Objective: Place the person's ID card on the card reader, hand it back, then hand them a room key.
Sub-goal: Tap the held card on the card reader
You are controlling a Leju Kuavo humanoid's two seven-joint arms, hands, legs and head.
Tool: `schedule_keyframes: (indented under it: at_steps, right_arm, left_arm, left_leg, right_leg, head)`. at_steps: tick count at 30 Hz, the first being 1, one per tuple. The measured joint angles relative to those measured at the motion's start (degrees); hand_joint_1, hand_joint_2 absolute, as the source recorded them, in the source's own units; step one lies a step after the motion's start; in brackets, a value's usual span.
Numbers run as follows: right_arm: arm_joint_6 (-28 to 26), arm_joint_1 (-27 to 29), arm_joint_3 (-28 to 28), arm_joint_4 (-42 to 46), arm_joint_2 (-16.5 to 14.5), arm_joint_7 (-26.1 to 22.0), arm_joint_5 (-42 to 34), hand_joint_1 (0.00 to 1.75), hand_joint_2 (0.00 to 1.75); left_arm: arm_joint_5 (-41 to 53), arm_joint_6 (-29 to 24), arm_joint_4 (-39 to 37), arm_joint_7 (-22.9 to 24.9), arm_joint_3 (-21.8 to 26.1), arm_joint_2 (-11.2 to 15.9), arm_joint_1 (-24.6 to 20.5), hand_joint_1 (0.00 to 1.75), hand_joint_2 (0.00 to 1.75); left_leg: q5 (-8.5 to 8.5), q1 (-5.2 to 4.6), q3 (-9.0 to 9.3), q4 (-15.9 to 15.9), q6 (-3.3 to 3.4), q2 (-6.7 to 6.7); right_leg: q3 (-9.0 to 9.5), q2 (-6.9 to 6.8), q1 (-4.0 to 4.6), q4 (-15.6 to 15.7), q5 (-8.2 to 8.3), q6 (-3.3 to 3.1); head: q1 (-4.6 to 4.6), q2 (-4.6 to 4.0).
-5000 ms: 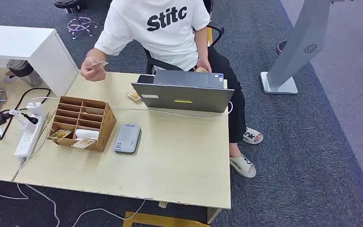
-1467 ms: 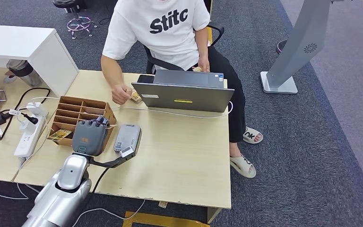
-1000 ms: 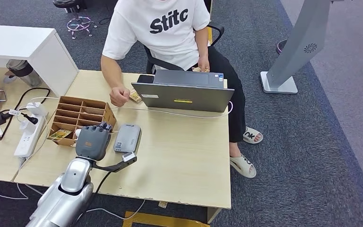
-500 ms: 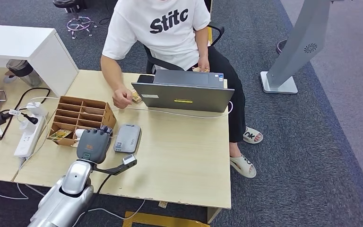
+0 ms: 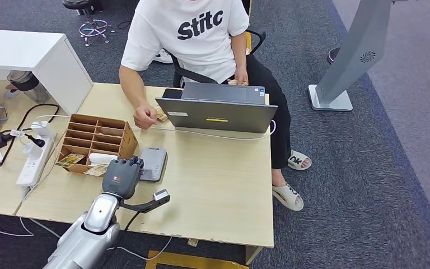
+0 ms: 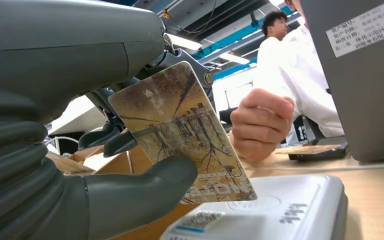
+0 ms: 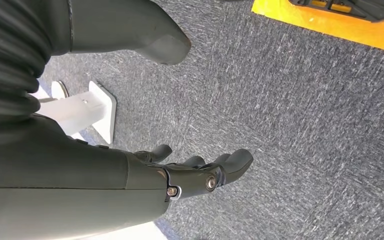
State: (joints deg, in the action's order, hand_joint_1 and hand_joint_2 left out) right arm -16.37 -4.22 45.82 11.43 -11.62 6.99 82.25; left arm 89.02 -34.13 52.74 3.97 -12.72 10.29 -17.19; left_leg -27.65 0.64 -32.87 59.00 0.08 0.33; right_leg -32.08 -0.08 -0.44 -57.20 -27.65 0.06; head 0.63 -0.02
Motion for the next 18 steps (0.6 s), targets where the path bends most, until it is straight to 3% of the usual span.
schedule_keyframes:
  at_steps: [18]
  right_arm:
    - [0.2,-0.1,-0.3,0.0,-0.2,0.0,0.5,0.0,1.75]
  left_arm:
    - [0.0,-0.3,-3.8,0.1,-1.5,-1.0,-1.5,1.75,1.75]
  left_leg:
    - [0.01,0.0,0.02,0.0,0.0,-0.02]
  right_leg:
    - [0.04,-0.02,0.0,0.0,0.0,0.0]
  head:
    - [0.0,0.0]
